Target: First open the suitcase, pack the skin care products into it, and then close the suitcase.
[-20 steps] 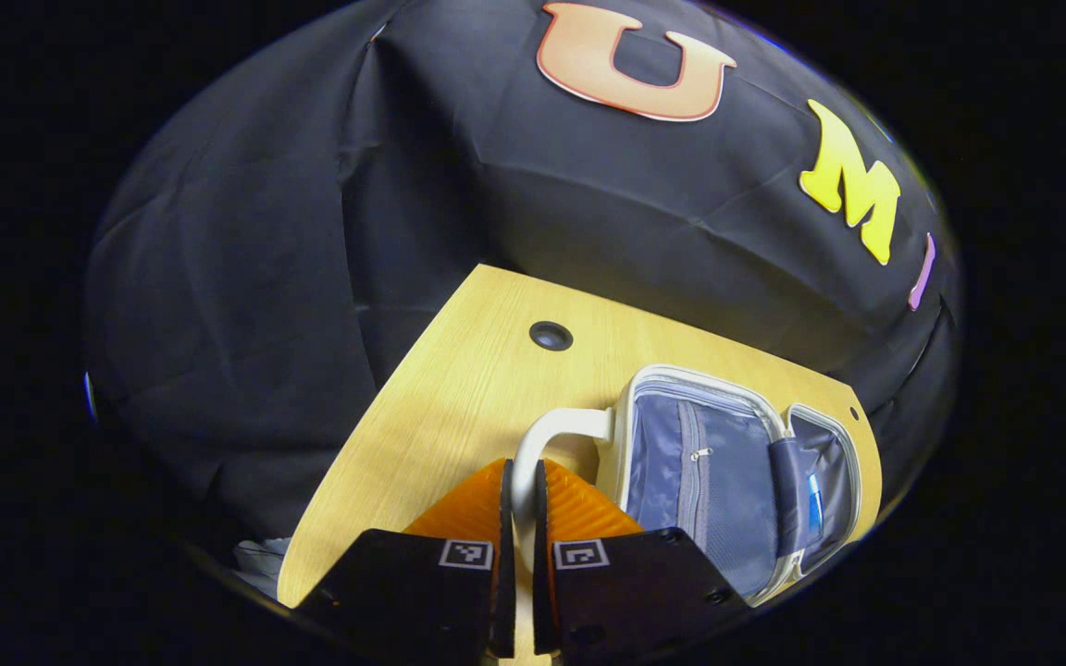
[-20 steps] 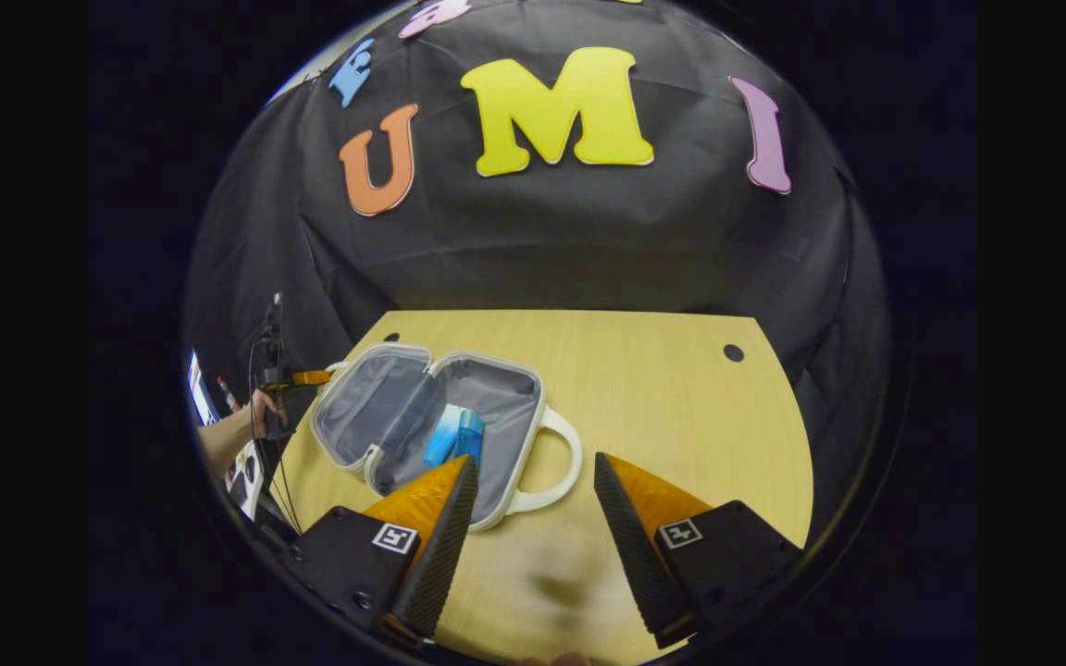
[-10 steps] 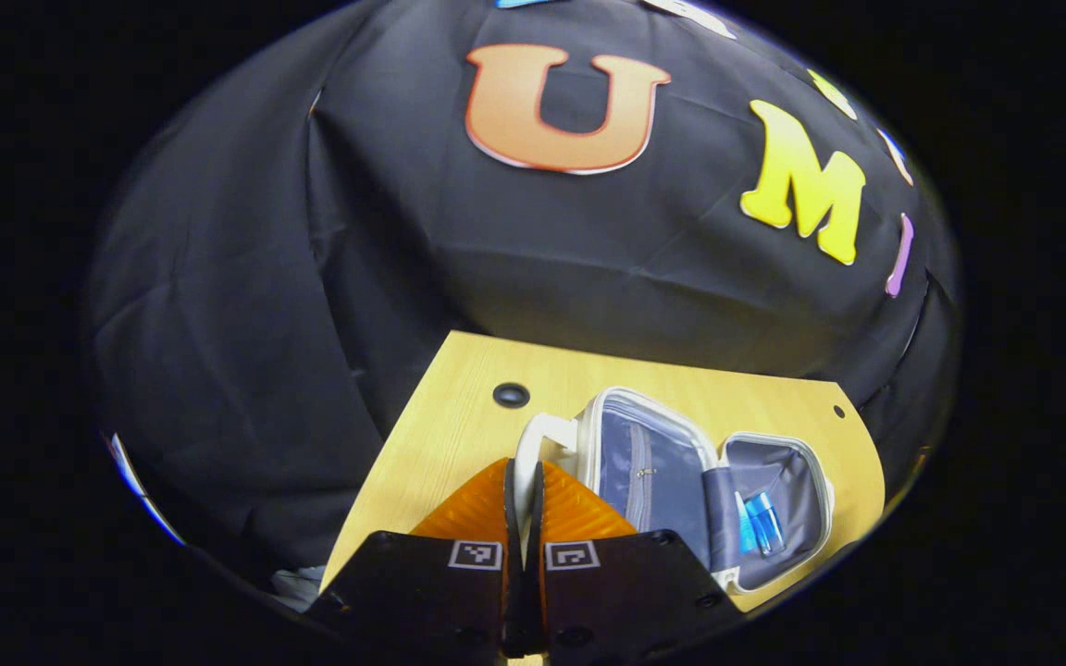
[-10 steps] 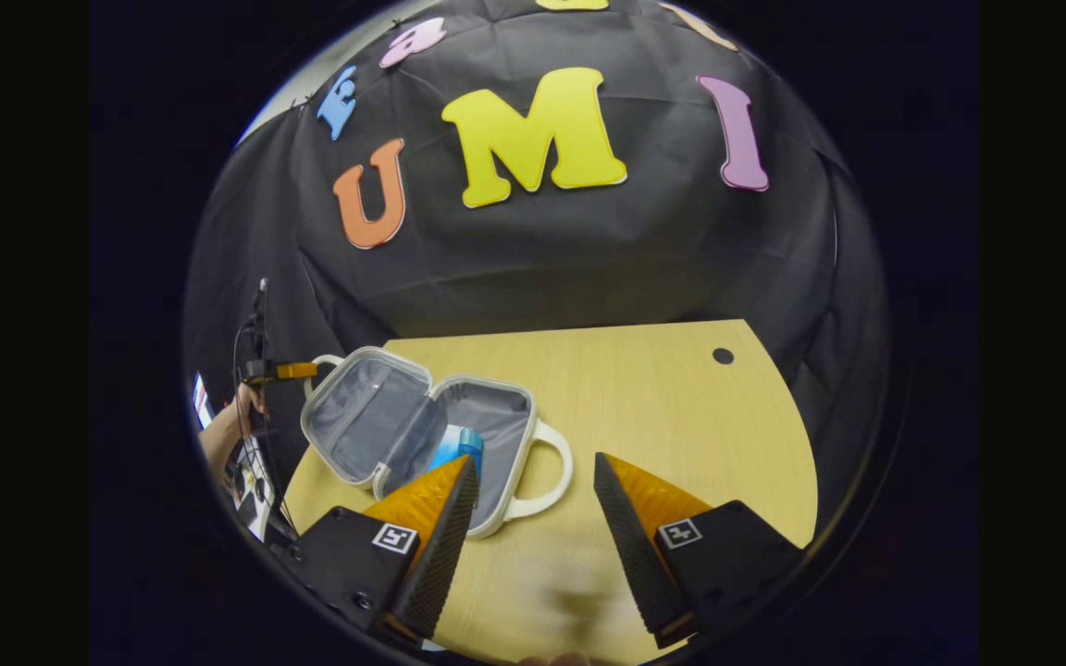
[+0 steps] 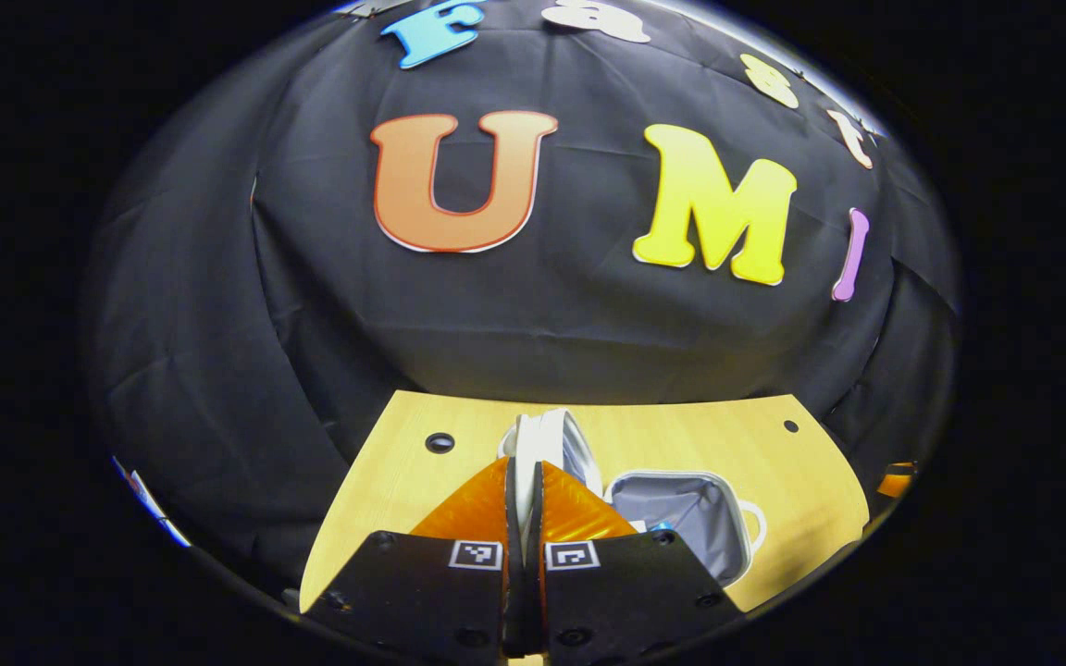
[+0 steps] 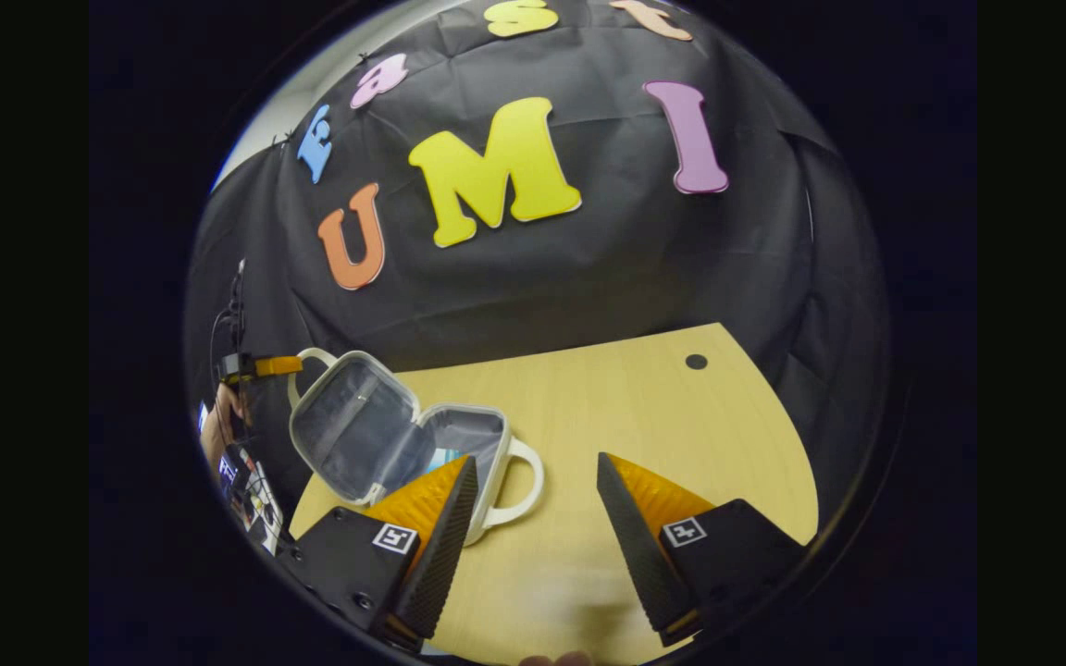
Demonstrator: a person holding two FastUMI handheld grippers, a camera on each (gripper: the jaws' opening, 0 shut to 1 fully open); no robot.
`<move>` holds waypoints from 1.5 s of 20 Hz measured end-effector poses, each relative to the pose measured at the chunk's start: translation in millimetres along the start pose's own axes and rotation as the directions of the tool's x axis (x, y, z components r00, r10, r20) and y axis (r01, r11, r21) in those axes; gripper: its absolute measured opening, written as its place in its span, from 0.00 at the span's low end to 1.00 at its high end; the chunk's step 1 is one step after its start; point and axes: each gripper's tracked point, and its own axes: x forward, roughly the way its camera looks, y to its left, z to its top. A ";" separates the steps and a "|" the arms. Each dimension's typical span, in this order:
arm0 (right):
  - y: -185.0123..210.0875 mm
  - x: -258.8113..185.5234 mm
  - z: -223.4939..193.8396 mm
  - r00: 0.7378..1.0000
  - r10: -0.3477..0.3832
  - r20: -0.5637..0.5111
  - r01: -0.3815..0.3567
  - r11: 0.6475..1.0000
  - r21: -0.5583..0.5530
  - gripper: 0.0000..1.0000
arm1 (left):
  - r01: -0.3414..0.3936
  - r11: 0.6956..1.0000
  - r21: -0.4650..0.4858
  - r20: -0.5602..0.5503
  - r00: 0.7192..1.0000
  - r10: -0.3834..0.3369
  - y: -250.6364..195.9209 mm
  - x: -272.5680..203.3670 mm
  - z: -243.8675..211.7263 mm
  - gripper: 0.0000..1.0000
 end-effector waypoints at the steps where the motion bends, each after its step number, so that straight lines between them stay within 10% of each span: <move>1: -7.5 -4.6 2.9 1.000 -0.012 0.019 0.012 1.000 -0.013 0.78 | -0.006 1.000 0.017 0.011 1.000 0.006 -12.3 -3.7 2.9 0.03; 14: -79.2 -41.6 25.6 0.990 -0.088 0.112 0.097 0.992 -0.083 0.80 | 0.126 0.977 0.170 0.027 0.991 -0.132 -235.1 -6.2 -42.8 0.03; 30: -149.4 -61.7 16.1 0.970 -0.237 0.054 0.241 0.966 -0.094 0.77 | 0.292 0.926 0.239 -0.174 0.951 -0.256 -331.1 54.5 -169.6 0.03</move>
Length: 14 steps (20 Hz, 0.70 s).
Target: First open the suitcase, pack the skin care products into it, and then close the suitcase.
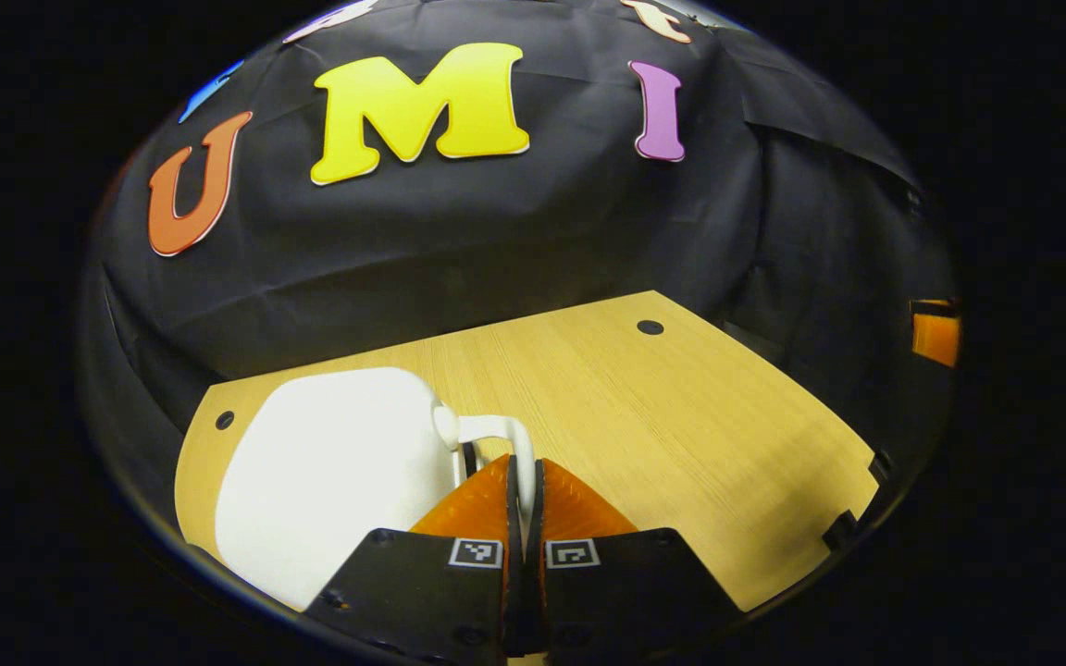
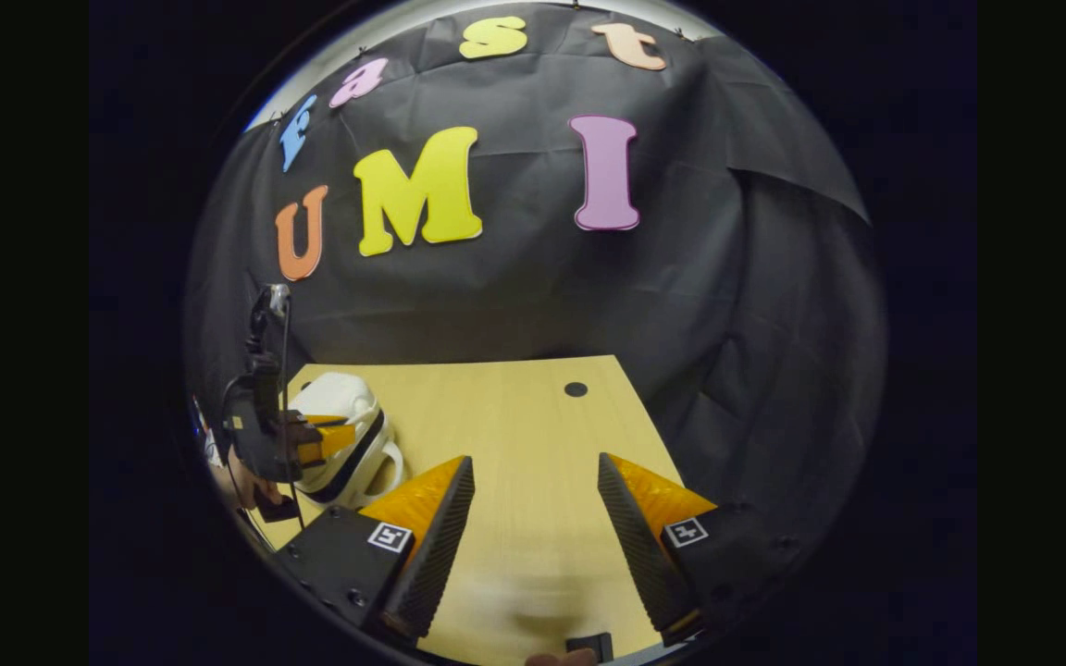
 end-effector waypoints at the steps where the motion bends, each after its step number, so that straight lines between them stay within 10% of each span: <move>1: -1.8 2.3 -0.1 1.000 -0.005 -0.003 0.005 1.000 -0.002 0.79 | 0.009 1.000 0.002 -0.006 1.000 -0.009 -2.5 5.9 -4.4 0.03; 14: 14.7 19.8 1.3 1.000 0.018 -0.021 -0.018 1.000 0.010 0.81 | 0.003 1.000 -0.004 -0.029 1.000 -0.003 -19.9 24.6 -15.6 0.11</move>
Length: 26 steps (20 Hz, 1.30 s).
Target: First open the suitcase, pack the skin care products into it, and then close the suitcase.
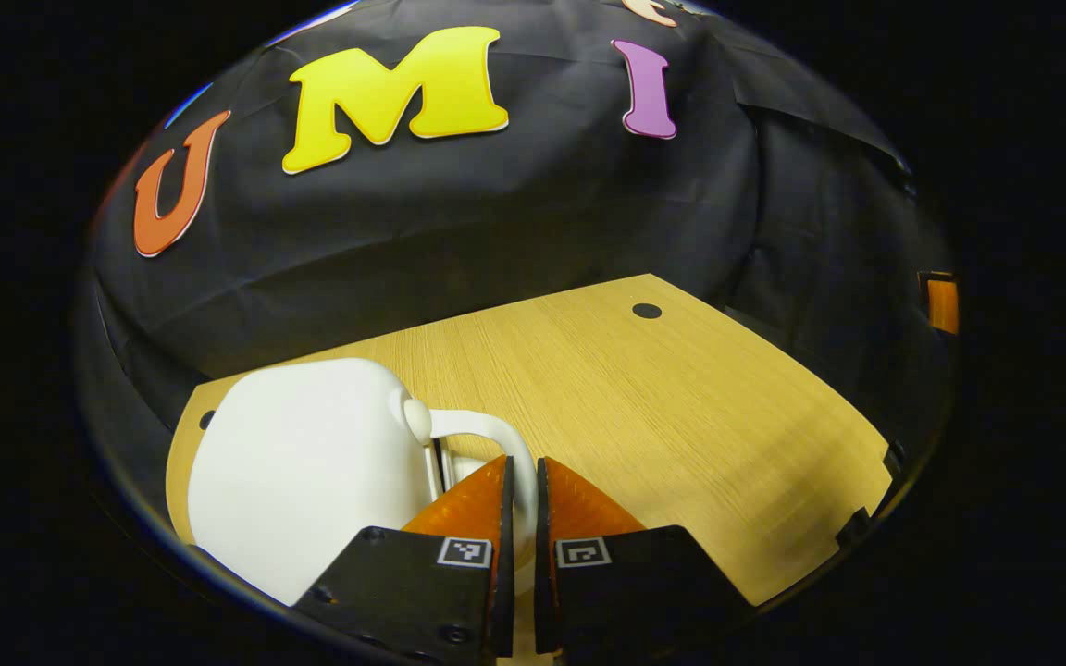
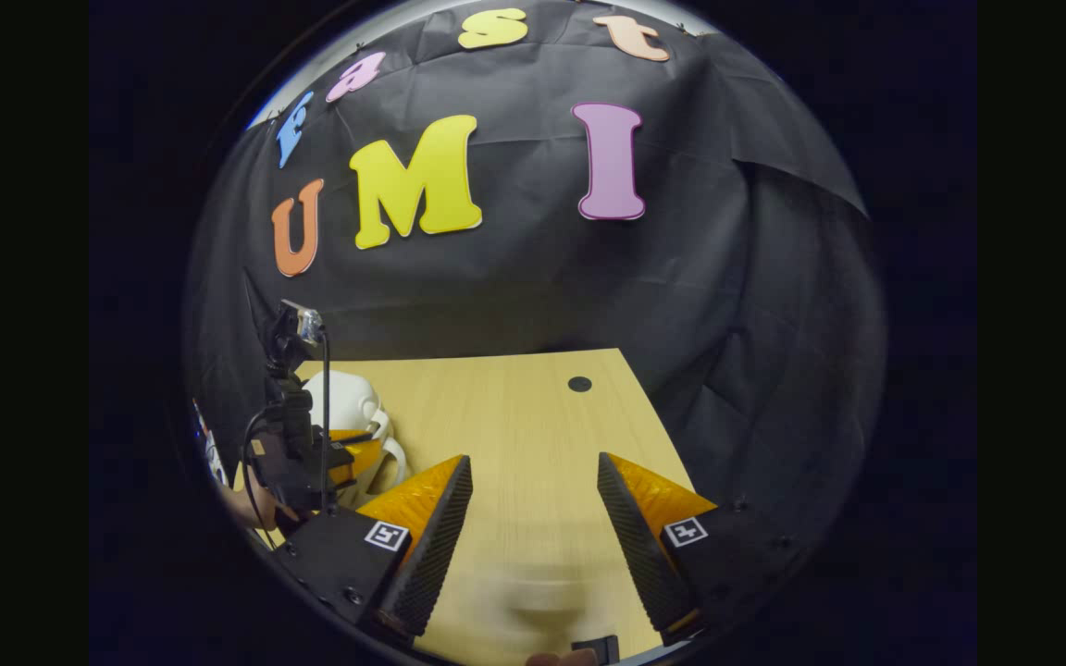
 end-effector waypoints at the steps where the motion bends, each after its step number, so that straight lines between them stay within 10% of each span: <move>1: 1.0 -0.3 0.6 1.000 0.005 0.003 -0.005 1.000 -0.001 0.81 | 0.009 1.000 -0.017 -0.006 1.000 -0.009 -2.3 -3.9 -1.6 0.14; 5: 10.5 4.4 4.1 1.000 0.028 0.007 -0.028 1.000 0.002 0.81 | 0.007 1.000 -0.015 0.000 1.000 -0.007 -8.2 -13.9 -4.0 0.25; 7: 19.2 10.0 11.0 0.999 0.043 0.019 -0.043 0.999 0.001 0.81 | -0.012 1.000 -0.025 0.026 1.000 0.012 -5.6 -23.7 2.6 0.80; 8: 23.4 14.6 16.6 0.998 0.048 0.029 -0.048 0.999 -0.003 0.81 | -0.030 0.999 -0.036 0.054 0.998 0.032 -1.4 -30.7 11.7 0.77; 9: 30.3 21.1 26.4 0.997 0.056 0.050 -0.055 0.998 -0.003 0.81 | -0.044 0.998 -0.053 0.093 0.994 0.049 3.1 -39.4 25.1 0.96; 19: 118.9 56.6 104.5 0.952 0.174 0.250 -0.170 0.985 -0.040 0.82 | -0.206 0.971 -0.119 0.399 0.886 0.237 70.9 -116.1 138.9 0.96; 26: 106.1 50.4 122.7 0.939 0.104 0.327 -0.111 0.994 0.002 0.83 | -0.248 0.946 -0.206 0.409 0.857 0.314 91.5 -137.4 144.3 0.96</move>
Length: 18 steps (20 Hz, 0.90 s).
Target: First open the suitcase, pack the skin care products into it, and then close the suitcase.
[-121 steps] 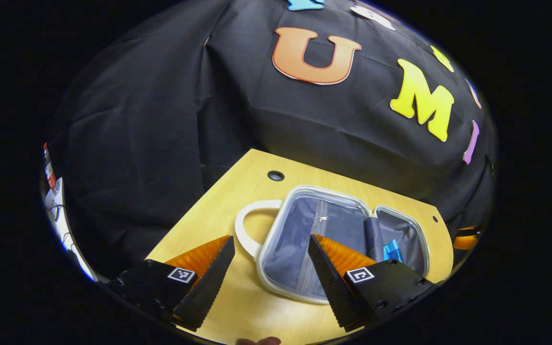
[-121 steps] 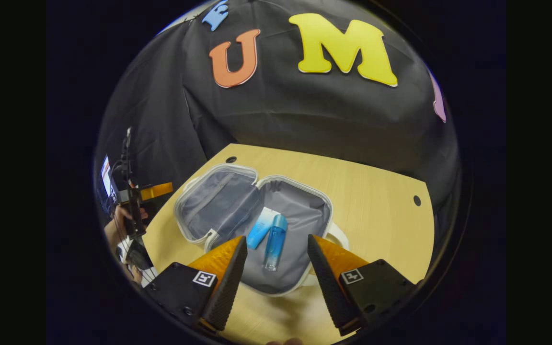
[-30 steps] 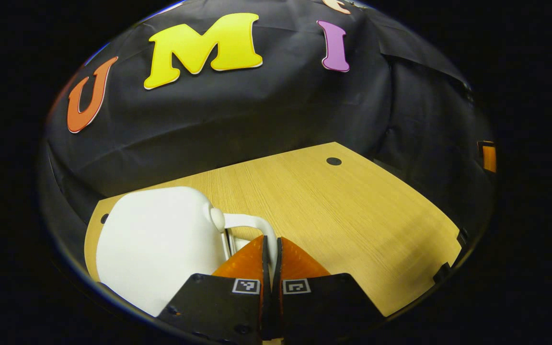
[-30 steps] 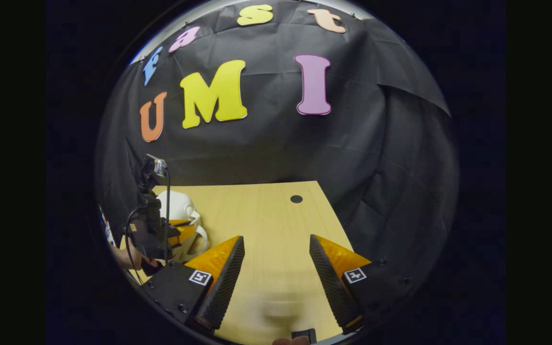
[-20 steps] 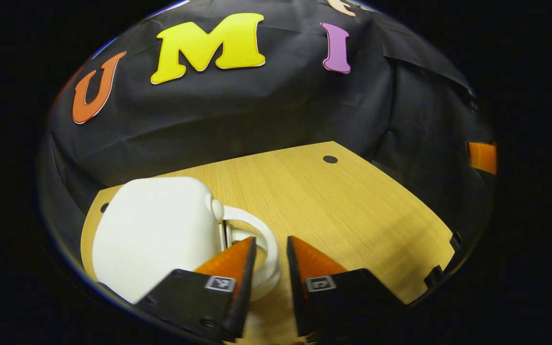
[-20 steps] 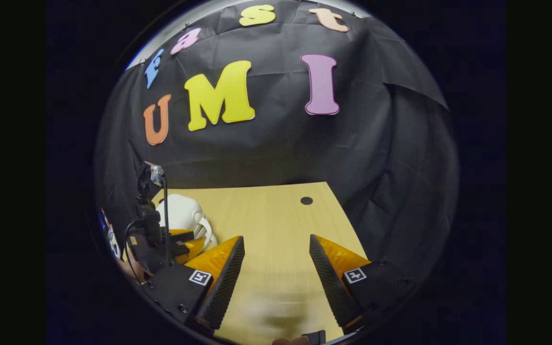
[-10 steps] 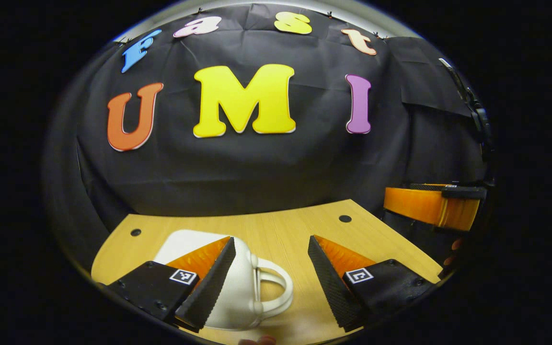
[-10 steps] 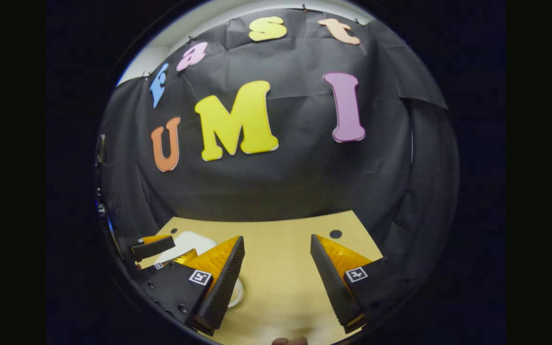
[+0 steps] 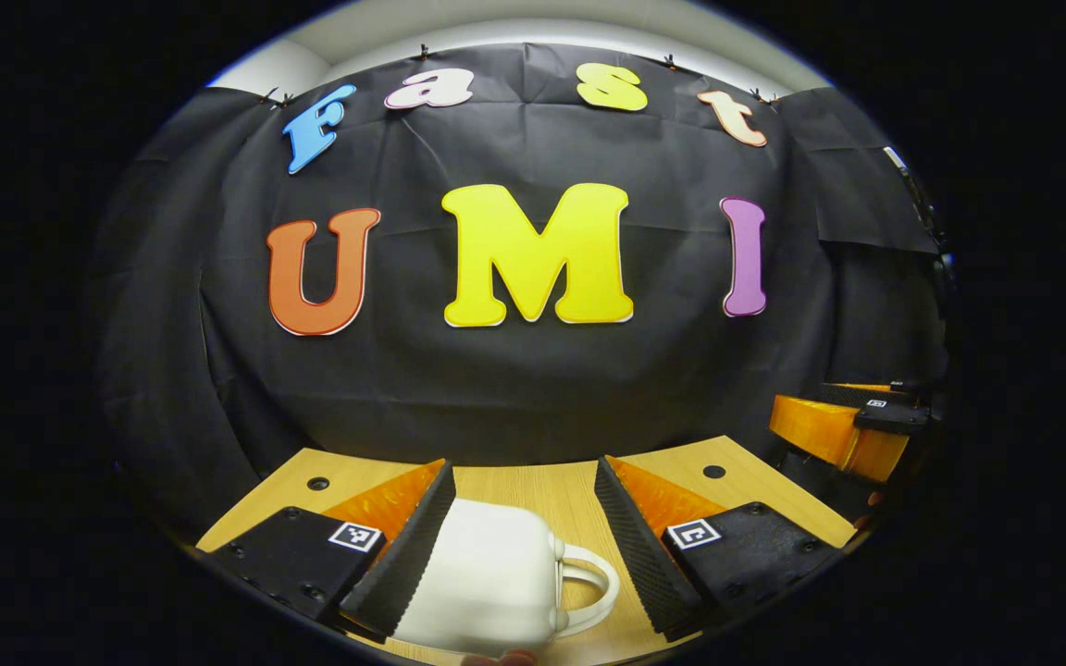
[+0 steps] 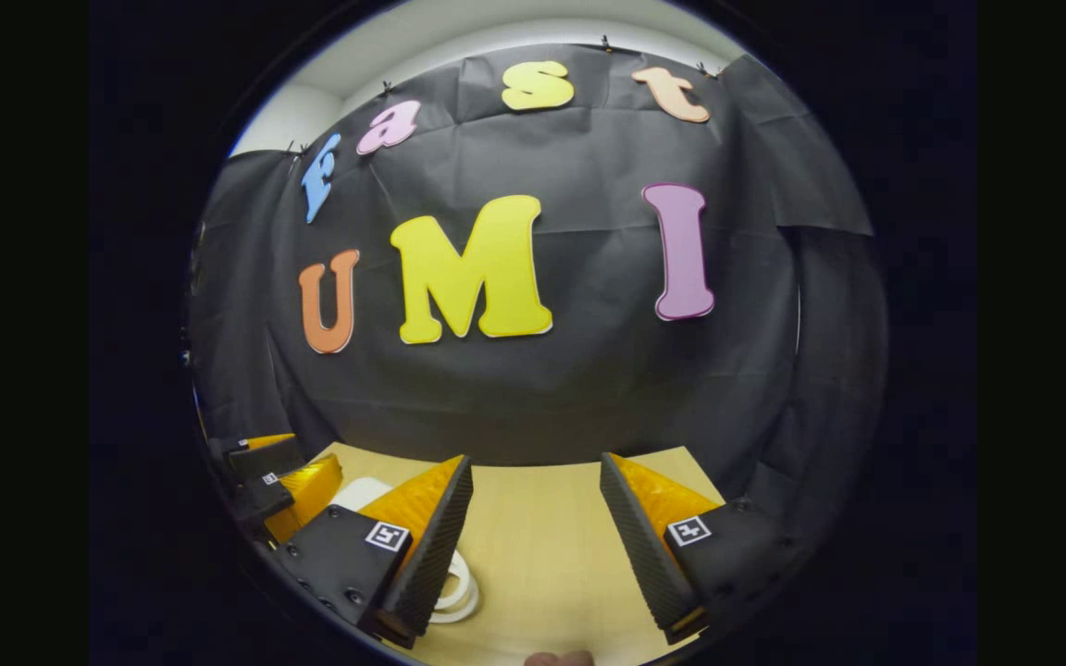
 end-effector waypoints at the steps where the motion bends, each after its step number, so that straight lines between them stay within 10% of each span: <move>1: 1.8 1.7 2.9 1.000 -0.007 0.006 0.007 1.000 0.010 0.82 | 0.002 1.000 -0.015 0.009 1.000 -0.002 -1.0 0.8 4.7 0.96; 18: 19.7 2.3 16.9 0.999 -0.010 0.047 0.012 0.999 -0.034 0.82 | -0.055 0.998 -0.024 0.045 0.997 0.056 21.4 -0.2 23.5 0.96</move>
